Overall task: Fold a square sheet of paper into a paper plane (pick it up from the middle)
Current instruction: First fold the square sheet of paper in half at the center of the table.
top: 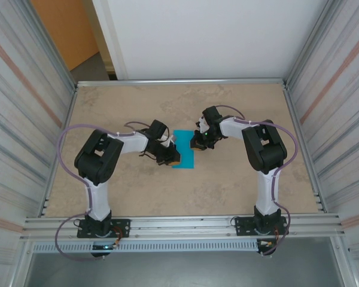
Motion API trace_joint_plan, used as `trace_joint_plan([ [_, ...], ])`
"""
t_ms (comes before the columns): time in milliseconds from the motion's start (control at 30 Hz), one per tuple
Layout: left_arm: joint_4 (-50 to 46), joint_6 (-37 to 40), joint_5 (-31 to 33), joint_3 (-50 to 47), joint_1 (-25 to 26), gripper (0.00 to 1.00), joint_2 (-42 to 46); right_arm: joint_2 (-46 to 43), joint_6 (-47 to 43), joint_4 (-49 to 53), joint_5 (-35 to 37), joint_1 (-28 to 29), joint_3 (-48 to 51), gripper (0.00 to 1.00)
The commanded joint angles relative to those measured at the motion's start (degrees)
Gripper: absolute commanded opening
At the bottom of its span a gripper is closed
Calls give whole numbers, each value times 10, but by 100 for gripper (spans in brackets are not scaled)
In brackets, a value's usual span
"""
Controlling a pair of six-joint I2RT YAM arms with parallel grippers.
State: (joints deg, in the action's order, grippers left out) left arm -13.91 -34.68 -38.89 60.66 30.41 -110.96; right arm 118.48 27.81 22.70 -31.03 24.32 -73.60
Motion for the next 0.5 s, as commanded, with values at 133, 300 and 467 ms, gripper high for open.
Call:
trace_joint_plan([
  [133,-83,25,40,-84,-17,11,42,76,-1,106,172,-3,57,10],
  [300,-93,24,44,-102,-25,12,90,69,1,106,167,0,52,10],
  [467,-82,2,50,-92,-25,14,158,41,-1,111,136,22,15,13],
])
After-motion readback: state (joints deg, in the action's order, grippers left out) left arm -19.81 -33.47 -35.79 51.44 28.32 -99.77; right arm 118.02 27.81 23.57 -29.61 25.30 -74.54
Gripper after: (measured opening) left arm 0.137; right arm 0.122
